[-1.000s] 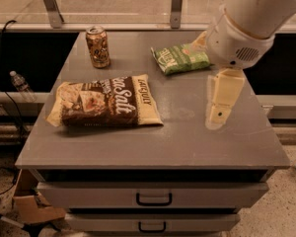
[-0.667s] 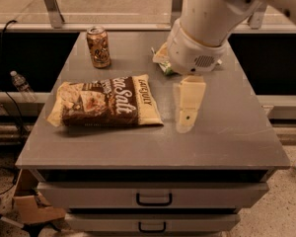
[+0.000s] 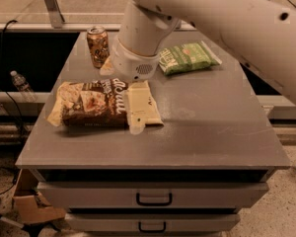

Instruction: Pick brown chip bag

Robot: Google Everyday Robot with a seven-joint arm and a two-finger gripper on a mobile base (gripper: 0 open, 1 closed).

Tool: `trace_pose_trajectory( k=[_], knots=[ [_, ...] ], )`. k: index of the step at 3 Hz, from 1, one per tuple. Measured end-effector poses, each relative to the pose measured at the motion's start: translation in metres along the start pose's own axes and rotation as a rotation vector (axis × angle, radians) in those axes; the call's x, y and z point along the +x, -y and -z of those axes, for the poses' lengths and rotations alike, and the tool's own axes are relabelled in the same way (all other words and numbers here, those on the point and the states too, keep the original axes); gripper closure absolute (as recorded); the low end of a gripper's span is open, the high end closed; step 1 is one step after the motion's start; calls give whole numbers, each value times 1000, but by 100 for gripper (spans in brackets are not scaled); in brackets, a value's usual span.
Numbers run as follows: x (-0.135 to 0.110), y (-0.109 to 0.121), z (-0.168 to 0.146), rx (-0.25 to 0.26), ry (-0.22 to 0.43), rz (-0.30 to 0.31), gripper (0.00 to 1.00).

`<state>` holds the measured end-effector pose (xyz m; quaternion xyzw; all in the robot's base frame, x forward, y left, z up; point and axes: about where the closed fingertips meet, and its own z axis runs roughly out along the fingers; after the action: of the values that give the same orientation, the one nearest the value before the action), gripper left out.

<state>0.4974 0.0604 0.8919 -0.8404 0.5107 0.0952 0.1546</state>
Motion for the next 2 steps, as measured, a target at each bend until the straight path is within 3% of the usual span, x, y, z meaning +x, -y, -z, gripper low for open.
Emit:
trace_pose_trajectory(
  k=[2],
  knots=[
    [-52,56,-12,79,91,135,0]
  ],
)
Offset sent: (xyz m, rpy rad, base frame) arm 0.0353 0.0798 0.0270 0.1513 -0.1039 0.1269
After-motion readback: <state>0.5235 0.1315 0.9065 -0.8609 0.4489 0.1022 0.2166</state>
